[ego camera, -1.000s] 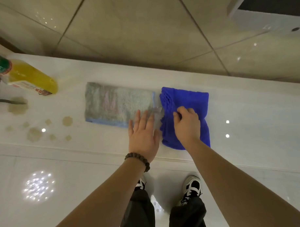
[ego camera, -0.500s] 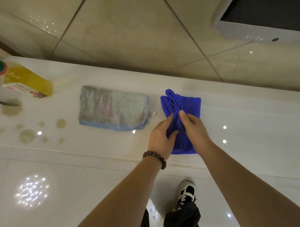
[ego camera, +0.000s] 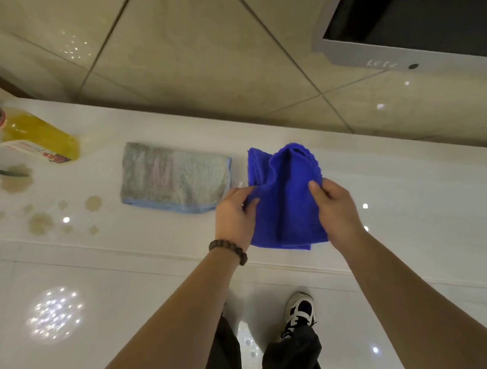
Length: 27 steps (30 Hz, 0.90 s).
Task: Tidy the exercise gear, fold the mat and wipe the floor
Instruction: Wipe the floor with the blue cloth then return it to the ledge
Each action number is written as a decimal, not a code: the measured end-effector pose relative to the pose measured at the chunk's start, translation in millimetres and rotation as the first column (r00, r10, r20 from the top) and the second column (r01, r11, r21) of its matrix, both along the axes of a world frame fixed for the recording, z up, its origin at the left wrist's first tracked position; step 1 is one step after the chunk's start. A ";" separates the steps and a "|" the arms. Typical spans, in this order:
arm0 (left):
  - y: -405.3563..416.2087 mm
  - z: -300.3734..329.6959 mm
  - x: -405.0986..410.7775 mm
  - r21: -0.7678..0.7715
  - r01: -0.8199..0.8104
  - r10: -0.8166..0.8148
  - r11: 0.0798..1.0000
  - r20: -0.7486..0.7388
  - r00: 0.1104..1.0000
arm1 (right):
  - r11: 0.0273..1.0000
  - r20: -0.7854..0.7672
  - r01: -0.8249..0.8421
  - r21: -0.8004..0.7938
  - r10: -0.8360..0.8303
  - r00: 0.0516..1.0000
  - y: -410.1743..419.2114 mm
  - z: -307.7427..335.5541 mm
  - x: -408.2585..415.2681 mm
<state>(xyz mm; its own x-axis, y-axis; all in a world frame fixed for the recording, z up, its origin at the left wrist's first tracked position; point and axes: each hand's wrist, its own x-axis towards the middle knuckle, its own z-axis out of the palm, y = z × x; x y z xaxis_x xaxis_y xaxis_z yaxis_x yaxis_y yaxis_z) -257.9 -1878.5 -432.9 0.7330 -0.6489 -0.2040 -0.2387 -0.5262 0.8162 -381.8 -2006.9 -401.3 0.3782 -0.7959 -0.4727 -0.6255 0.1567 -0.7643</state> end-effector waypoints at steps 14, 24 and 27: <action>2.6 -16.8 8.9 0.305 0.177 -0.217 0.936 0.106 0.970 | 0.956 -0.374 0.132 -0.262 -0.227 0.899 -80.0 -19.7 -118.6; -10.1 -11.9 -23.1 0.389 0.368 -0.482 0.845 0.252 0.839 | 0.691 -0.535 -0.485 -0.536 0.166 0.829 -80.8 -21.2 -113.3; -24.2 -18.5 -41.3 0.565 0.510 -0.676 0.649 0.119 0.728 | 0.453 -0.654 -0.802 -0.388 0.478 0.587 -80.5 -33.3 -98.0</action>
